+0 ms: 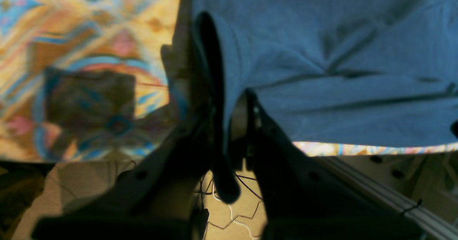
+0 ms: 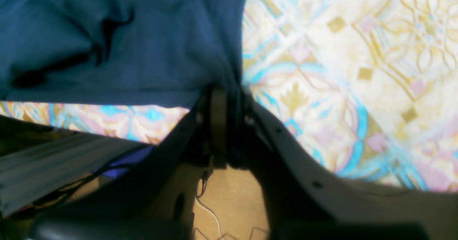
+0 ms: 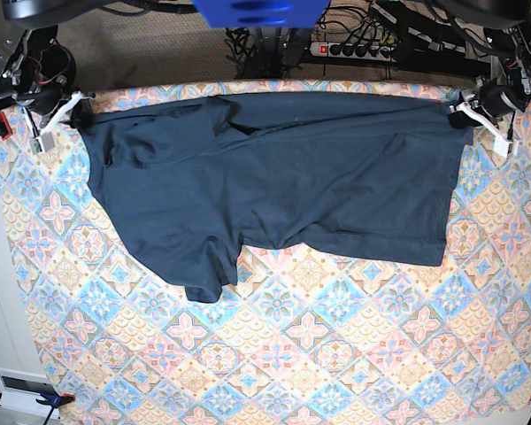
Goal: Layout the t-shirt on the table in an organized manner, then fold the t-shirt properly
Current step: 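Stretch the shirt taut between both grippers and release, then reach both grippers to the shirt's hem edge and grasp it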
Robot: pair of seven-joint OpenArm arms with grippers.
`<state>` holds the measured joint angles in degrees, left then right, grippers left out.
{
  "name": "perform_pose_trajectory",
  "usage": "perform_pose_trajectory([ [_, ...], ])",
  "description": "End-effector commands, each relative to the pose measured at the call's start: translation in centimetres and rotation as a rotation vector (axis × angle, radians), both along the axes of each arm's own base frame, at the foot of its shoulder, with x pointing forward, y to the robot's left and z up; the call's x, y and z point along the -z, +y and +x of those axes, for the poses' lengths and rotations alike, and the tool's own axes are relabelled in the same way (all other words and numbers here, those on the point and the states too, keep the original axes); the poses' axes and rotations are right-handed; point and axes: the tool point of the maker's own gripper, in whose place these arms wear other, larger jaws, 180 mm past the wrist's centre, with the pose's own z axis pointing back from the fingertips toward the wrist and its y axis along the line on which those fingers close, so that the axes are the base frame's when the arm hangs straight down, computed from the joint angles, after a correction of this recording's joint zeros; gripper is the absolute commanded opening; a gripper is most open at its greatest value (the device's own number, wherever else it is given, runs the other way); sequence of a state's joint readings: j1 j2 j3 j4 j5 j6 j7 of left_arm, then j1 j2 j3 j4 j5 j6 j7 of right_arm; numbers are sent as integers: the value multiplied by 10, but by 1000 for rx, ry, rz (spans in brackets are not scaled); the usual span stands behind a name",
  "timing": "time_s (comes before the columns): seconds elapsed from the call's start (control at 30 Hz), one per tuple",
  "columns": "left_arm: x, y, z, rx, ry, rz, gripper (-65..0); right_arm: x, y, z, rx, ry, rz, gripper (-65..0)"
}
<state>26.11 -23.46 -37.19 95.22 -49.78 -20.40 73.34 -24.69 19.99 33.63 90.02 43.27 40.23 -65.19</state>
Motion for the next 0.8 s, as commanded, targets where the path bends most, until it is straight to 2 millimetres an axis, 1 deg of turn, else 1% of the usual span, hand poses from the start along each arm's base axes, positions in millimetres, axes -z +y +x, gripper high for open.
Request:
perform_pose_trajectory([
  [0.0, -8, 7, 4, 1, -24, 22, -650, -10, -10, 6, 1, -29, -33, -639],
  [0.03, -7, 7, 2, 1, -12, 20, -628, -10, -10, 6, 1, -29, -33, -638],
  [0.13, -6, 5, -3, 11, 18, 10, -523, -11, -11, 6, 1, -30, -34, -626],
  [0.27, -12, 17, -5, -24, 5, 25, -393, -15, -12, 8, 2, -44, -44, -542],
  [0.37, -20, 22, -2, -57, -34, -2, -330, -25, -21, 11, 18, -72, -69, -494],
  [0.43, -29, 29, -1, -93, -71, -14, -307, -30, -23, 13, 22, -85, -79, -488],
  [0.5, -41, 41, 3, -137, -121, -16, -304, -34, -26, 14, 28, -96, -89, -493],
  [0.6, -56, 47, 22, -164, -199, -26, -304, -38, -34, 14, 50, -106, -100, -493],
  [0.67, -62, 51, 29, -176, -227, -23, -304, -40, -37, 14, 59, -111, -104, -493],
  [0.77, -67, 54, 47, -198, -274, -45, -304, -41, -39, 14, 64, -115, -107, -493],
])
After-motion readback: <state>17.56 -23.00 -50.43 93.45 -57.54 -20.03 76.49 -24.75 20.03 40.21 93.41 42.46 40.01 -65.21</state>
